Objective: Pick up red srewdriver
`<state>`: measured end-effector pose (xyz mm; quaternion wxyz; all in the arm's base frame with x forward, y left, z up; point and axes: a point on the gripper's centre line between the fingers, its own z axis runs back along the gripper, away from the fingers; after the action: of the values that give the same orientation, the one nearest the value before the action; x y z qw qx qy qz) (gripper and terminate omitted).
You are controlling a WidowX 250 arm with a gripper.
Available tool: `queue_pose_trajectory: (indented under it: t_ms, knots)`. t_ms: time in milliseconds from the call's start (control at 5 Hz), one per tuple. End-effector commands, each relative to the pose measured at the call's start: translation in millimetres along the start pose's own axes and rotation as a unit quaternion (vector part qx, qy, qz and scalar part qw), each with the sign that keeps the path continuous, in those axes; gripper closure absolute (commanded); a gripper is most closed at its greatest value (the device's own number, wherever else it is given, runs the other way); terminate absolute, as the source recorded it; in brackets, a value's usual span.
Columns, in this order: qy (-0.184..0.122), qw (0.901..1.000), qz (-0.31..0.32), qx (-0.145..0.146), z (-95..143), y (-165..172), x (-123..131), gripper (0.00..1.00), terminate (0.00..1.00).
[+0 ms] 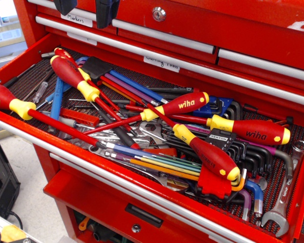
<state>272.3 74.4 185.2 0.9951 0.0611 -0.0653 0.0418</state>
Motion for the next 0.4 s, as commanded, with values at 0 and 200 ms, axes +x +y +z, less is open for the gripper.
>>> queue_pose_trajectory:
  t_ms: [0,200]
  knots:
    - [0.000,1.0000,0.000,0.000,0,0,0,0.00,0.00]
    - [-0.006,0.9936,0.111,0.017,-13,4,10,0.00,0.00]
